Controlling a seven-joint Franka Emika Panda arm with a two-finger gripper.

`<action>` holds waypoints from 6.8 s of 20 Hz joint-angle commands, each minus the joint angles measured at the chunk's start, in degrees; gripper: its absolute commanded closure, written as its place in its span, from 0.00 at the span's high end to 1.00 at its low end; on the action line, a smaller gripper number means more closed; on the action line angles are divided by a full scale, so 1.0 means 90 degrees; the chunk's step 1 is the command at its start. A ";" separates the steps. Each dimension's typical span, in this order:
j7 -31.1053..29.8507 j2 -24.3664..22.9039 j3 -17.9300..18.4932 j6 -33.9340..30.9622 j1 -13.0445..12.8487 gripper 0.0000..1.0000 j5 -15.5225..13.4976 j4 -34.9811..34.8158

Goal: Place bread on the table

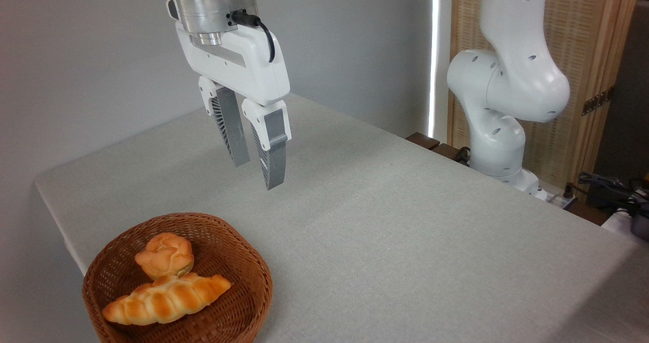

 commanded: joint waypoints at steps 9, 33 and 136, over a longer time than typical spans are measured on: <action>0.0105 0.0000 0.0123 0.0387 -0.0063 1.00 -0.0153 -0.0009; 0.0115 0.1748 -0.0921 0.3405 -0.0297 1.00 -0.0056 -0.0184; -0.0207 -0.0058 -0.0131 -0.0246 0.0153 1.00 -0.0788 0.0255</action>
